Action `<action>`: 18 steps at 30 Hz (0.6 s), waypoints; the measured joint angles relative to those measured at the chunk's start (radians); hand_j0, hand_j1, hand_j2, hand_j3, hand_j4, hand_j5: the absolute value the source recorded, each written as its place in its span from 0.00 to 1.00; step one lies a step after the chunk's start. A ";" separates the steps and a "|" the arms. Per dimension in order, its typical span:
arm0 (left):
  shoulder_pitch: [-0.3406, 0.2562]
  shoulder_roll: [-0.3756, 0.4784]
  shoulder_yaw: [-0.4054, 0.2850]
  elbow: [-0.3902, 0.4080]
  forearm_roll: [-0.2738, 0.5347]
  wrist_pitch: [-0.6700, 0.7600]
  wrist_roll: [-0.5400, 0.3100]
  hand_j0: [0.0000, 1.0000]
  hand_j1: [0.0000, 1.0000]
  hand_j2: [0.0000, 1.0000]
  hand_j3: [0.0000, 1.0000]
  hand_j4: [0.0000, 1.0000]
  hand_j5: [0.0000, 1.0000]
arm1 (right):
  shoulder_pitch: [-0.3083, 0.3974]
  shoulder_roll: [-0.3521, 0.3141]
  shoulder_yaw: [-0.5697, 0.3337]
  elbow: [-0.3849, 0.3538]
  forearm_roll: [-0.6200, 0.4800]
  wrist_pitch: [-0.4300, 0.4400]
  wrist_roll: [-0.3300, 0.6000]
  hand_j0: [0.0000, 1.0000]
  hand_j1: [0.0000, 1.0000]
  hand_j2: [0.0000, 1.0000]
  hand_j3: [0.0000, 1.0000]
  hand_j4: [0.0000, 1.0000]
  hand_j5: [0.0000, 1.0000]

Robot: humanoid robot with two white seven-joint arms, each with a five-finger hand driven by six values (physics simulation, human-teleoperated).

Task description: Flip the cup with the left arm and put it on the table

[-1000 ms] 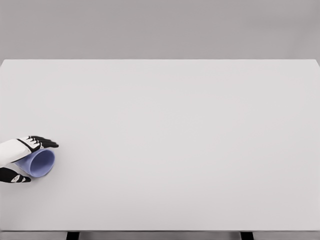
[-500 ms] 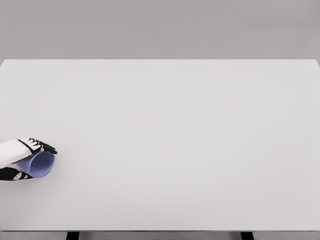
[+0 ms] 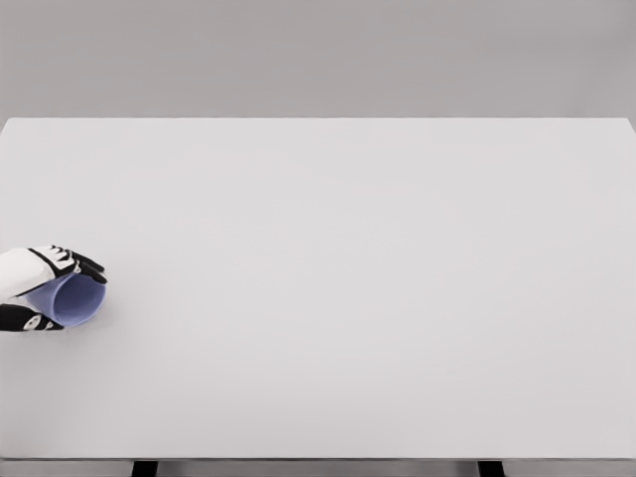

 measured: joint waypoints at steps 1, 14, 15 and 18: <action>-0.006 0.003 0.000 0.000 0.007 0.000 0.000 0.68 0.68 0.68 0.68 0.68 0.68 | 0.000 0.000 0.000 0.000 0.000 0.000 0.000 1.00 1.00 1.00 1.00 1.00 1.00; -0.052 -0.004 0.000 -0.029 0.122 0.000 0.001 0.68 0.68 0.68 0.68 0.68 0.68 | 0.000 0.000 0.000 0.000 0.000 0.000 0.000 1.00 1.00 1.00 1.00 1.00 1.00; -0.052 -0.007 0.000 -0.032 0.129 0.000 0.001 0.68 0.68 0.68 0.68 0.68 0.68 | 0.000 0.000 0.000 0.000 0.000 0.000 0.000 1.00 1.00 1.00 1.00 1.00 1.00; -0.052 -0.017 0.000 -0.041 0.144 0.000 0.002 0.68 0.68 0.68 0.68 0.68 0.68 | 0.000 0.000 0.000 0.000 0.000 0.000 0.000 1.00 1.00 1.00 1.00 1.00 1.00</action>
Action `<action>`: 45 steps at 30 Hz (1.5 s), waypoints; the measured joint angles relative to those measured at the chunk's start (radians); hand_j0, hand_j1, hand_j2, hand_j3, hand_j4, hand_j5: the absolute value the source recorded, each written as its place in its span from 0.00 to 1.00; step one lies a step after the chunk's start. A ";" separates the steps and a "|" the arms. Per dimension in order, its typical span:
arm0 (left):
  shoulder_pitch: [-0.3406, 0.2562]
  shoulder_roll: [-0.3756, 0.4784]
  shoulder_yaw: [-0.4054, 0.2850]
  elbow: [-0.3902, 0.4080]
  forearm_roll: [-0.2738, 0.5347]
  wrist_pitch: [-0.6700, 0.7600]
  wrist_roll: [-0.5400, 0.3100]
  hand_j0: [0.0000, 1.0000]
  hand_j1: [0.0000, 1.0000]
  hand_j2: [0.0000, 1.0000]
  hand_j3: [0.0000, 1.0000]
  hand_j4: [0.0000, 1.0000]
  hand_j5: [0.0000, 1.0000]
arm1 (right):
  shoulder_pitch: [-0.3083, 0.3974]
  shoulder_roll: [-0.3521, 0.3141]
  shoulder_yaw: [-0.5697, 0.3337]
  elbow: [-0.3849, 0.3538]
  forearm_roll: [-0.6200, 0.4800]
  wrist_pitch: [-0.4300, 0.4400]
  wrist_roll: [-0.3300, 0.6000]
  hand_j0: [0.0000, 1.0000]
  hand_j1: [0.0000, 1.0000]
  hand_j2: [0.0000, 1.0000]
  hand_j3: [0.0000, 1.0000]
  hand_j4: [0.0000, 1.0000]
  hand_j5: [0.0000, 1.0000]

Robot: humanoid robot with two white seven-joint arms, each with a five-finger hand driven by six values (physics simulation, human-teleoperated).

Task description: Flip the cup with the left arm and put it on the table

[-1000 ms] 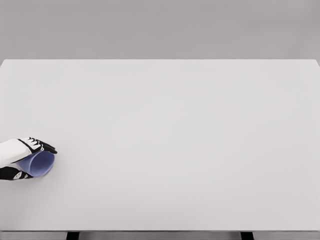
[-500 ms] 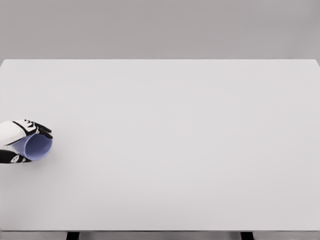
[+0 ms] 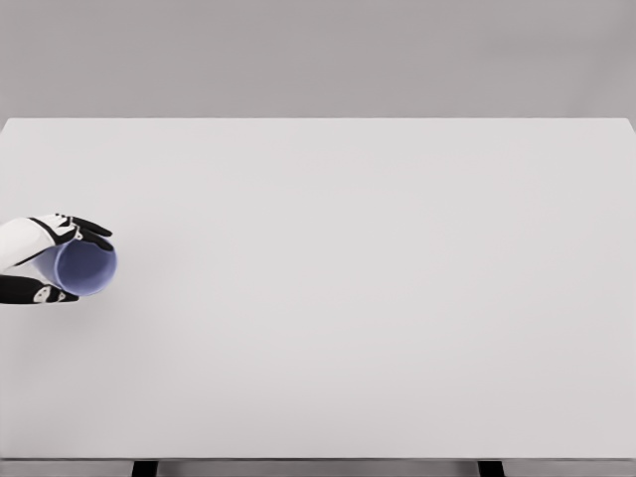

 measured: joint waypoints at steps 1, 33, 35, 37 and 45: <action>0.000 -0.002 0.000 -0.004 0.009 0.000 0.000 0.68 0.68 0.68 0.68 0.68 0.68 | 0.000 0.000 0.000 0.000 0.000 0.000 0.000 1.00 1.00 1.00 1.00 1.00 1.00; 0.002 -0.068 -0.136 -0.126 0.235 0.000 0.002 0.69 0.69 0.69 0.69 0.69 0.69 | 0.000 0.000 0.000 0.000 0.000 0.000 0.000 1.00 1.00 1.00 1.00 1.00 1.00; 0.002 -0.062 -0.143 -0.147 0.249 0.000 0.002 0.69 0.69 0.69 0.69 0.69 0.69 | 0.000 0.000 0.000 0.000 0.000 0.000 0.000 1.00 1.00 1.00 1.00 1.00 1.00; 0.002 -0.058 -0.151 -0.158 0.262 0.000 0.003 0.69 0.69 0.69 0.69 0.69 0.69 | 0.000 0.000 0.000 0.000 0.000 0.000 0.000 1.00 1.00 1.00 1.00 1.00 1.00; -0.005 -0.065 -0.173 -0.170 0.278 0.000 0.004 0.69 0.69 0.69 0.69 0.69 0.69 | 0.000 0.000 0.000 0.000 0.000 0.000 0.000 1.00 1.00 1.00 1.00 1.00 1.00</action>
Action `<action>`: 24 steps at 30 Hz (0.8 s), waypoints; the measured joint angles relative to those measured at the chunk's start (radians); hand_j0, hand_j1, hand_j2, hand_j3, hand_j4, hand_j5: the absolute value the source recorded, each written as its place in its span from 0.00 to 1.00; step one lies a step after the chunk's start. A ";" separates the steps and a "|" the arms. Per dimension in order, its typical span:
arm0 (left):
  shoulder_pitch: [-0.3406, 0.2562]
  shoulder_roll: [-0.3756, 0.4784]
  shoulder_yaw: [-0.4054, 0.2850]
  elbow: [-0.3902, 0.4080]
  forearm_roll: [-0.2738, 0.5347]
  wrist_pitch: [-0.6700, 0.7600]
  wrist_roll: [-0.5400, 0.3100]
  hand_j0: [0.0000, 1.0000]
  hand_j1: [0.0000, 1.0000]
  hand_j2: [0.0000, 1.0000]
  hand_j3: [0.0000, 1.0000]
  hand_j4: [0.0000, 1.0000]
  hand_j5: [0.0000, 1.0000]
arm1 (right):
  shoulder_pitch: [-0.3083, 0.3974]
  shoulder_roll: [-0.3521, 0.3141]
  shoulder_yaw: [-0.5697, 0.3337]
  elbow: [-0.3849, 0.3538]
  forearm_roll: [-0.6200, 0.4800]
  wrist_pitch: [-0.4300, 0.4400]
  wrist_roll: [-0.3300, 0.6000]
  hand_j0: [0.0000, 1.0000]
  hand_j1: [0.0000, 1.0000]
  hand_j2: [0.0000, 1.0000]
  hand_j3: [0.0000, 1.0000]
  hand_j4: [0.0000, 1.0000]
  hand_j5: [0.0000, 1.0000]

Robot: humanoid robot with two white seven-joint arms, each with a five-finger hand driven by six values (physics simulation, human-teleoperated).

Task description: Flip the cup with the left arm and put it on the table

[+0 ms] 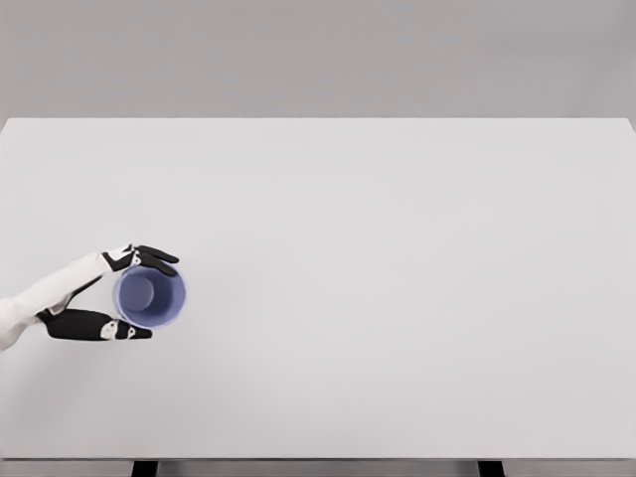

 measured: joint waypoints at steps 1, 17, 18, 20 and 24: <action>0.000 -0.007 -0.004 0.000 -0.001 0.000 -0.001 0.69 0.69 0.69 0.69 0.69 0.69 | 0.000 0.000 0.000 0.000 0.000 0.000 0.000 1.00 1.00 1.00 1.00 1.00 1.00; -0.130 -0.134 -0.145 -0.001 -0.030 0.000 -0.009 0.69 0.69 0.69 0.69 0.69 0.69 | 0.000 0.000 0.000 0.000 0.000 0.000 0.000 1.00 1.00 1.00 1.00 1.00 1.00; -0.130 -0.135 -0.147 -0.001 -0.030 0.000 -0.009 0.69 0.69 0.69 0.69 0.69 0.69 | 0.000 0.000 0.000 0.000 0.000 0.000 0.000 1.00 1.00 1.00 1.00 1.00 1.00; -0.137 -0.139 -0.153 -0.001 -0.030 0.000 -0.009 0.69 0.69 0.69 0.69 0.69 0.69 | 0.000 0.000 0.000 0.000 0.000 0.000 0.000 1.00 1.00 1.00 1.00 1.00 1.00; -0.187 -0.164 -0.195 -0.001 -0.030 0.000 -0.009 0.69 0.69 0.69 0.69 0.69 0.69 | 0.000 0.000 0.000 0.000 0.000 0.000 0.000 1.00 1.00 1.00 1.00 1.00 1.00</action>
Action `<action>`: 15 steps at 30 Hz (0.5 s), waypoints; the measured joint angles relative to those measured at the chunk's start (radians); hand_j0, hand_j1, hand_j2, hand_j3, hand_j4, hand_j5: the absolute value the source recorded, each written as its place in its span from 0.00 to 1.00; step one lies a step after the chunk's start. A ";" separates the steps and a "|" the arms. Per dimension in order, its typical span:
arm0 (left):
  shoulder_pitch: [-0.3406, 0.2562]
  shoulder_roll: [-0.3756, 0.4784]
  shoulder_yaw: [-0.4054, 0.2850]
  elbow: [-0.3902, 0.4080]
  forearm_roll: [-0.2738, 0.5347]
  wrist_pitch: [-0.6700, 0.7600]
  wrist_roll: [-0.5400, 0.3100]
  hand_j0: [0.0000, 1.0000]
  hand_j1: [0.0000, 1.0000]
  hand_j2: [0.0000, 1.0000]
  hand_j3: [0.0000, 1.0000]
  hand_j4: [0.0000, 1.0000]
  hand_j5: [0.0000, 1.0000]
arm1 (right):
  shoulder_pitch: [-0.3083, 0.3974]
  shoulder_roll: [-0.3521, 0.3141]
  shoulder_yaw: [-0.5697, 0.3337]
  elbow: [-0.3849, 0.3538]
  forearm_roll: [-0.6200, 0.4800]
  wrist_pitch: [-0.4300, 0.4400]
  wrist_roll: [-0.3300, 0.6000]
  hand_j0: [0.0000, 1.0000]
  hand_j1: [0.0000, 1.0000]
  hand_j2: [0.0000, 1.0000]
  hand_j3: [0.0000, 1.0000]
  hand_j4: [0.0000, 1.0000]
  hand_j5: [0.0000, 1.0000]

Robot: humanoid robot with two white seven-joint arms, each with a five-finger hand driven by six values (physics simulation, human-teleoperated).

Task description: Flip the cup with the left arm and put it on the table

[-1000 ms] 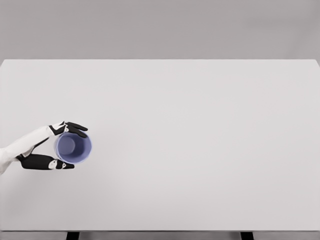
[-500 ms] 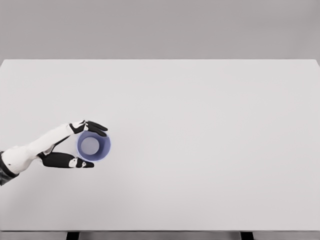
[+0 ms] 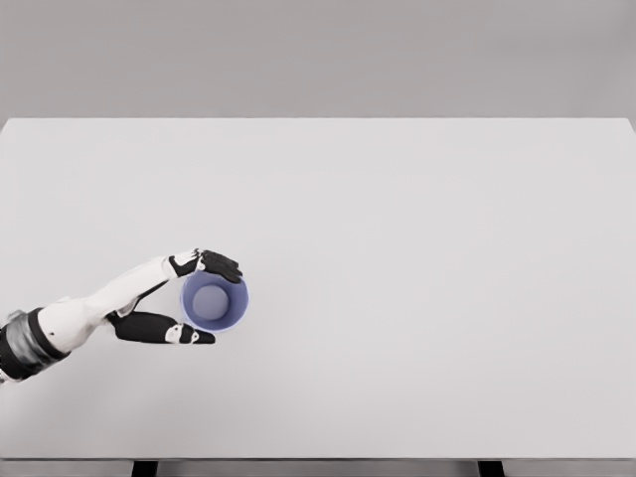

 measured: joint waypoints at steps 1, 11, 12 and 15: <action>-0.006 -0.008 -0.011 0.000 0.000 0.000 0.000 0.69 0.69 0.69 0.69 0.69 0.69 | 0.000 0.000 0.000 0.000 0.000 0.000 0.000 1.00 1.00 1.00 1.00 1.00 1.00; -0.044 -0.049 -0.076 0.000 -0.007 0.000 0.000 0.71 0.71 0.71 0.71 0.71 0.71 | 0.000 0.000 0.000 0.000 0.000 0.000 0.000 1.00 1.00 1.00 1.00 1.00 1.00; -0.044 -0.050 -0.079 0.000 -0.007 0.000 0.000 0.71 0.71 0.71 0.71 0.71 0.71 | 0.000 0.000 0.000 0.000 0.000 0.000 0.000 1.00 1.00 1.00 1.00 1.00 1.00; -0.044 -0.057 -0.087 0.000 -0.008 0.000 0.000 0.71 0.71 0.71 0.71 0.71 0.71 | -0.002 0.000 0.000 0.000 0.000 0.000 0.000 1.00 1.00 1.00 1.00 1.00 1.00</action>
